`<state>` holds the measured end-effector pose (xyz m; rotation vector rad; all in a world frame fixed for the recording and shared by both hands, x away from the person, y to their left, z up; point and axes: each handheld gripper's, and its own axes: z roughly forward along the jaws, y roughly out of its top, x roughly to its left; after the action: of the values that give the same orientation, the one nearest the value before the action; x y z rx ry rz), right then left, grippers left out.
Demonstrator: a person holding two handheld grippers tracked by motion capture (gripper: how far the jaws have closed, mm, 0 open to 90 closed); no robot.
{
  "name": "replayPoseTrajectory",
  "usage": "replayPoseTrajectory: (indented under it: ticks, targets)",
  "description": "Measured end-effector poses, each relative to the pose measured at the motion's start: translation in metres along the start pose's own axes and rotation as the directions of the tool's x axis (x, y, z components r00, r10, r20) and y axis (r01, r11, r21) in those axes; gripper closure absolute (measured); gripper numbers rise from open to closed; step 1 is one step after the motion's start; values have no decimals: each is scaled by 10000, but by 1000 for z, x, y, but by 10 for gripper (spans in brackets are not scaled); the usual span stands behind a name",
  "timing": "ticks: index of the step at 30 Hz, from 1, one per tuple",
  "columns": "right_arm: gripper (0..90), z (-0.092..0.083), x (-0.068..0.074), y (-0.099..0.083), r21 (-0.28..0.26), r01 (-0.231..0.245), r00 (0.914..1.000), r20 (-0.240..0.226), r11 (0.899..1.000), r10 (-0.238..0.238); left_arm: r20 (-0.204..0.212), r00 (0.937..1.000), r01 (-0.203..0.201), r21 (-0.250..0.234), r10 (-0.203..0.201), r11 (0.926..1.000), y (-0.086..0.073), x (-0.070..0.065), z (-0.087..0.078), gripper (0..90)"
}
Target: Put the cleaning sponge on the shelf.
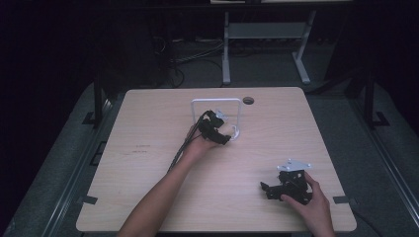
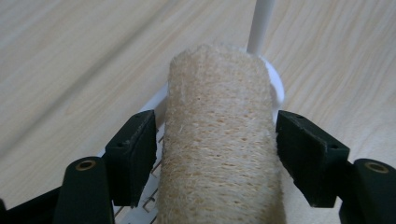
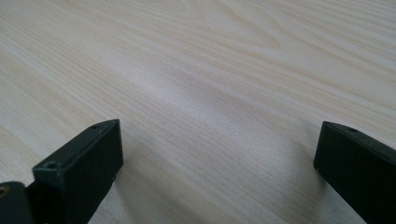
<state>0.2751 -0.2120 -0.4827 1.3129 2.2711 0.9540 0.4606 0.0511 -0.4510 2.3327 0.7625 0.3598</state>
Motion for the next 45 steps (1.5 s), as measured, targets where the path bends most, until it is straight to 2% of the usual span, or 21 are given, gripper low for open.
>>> replayPoseTrajectory:
  ticks: [8,11,12,15,17,18,20,21,23,24,25,28,31,33,35,40,45]
  targets:
    - [9,0,0,0,0,-1,10000,-1,10000,1,36,9999,-164,-295,165,9994,3,-1,-20,303]
    - [9,0,0,0,0,-1,10000,-1,10000,1,78,9999,-151,-409,154,9990,3,-2,-27,331]
    - [10,0,0,0,0,-1,10000,1,10000,1,82,9996,-252,-522,257,9983,3,-2,-34,344]
    - [9,0,0,0,-13,-6,10000,-8,10000,6,158,9998,-140,-638,150,9979,3,-3,-40,384]
    - [9,0,0,0,-12,-9,10000,-13,10000,9,226,9996,-130,-750,147,9971,2,-4,-46,440]
    - [10,0,0,0,0,-4,10000,-5,10000,4,330,9994,-91,-807,118,9967,2,-5,-50,440]
    - [10,0,0,0,4,0,10000,2,10000,0,423,9991,-46,-920,86,9957,0,-7,-55,520]
    - [9,0,0,0,4,1,10000,0,10000,-1,417,9991,-37,-928,76,9957,0,-8,-57,598]
    - [9,0,0,0,3,0,10000,3,10000,0,638,9979,-48,-913,107,9958,-3,-12,-62,675]
    - [9,0,0,0,3,0,10000,3,10000,0,638,9979,-48,-913,107,9958,-3,-12,-62,714]
    - [9,0,0,0,4,-5,10000,0,10000,5,745,9972,-34,-886,100,9961,-4,-13,-63,714]
    - [9,0,0,0,4,4,10000,2,10000,-4,1095,9939,-4,-802,92,9968,-9,-17,-62,826]
    - [9,0,0,0,6,4,10000,0,10000,-4,1395,9902,-16,-614,101,9981,-16,-20,-59,895]
    - [9,0,0,0,10,24,10000,15,10000,-24,1641,9864,151,-493,-68,9987,-22,-22,-54,899]
    - [9,0,0,0,10,21,10000,15,10000,-21,1762,9843,150,-443,-70,9989,-26,-24,-50,899]
    - [9,0,0,0,9,14,10000,19,10000,-14,1853,9826,160,-315,-99,9994,-36,-30,-39,899]
    - [10,0,0,0,9,18,10000,16,10000,-18,1792,9837,182,-264,-132,9995,-39,-29,-31,899]
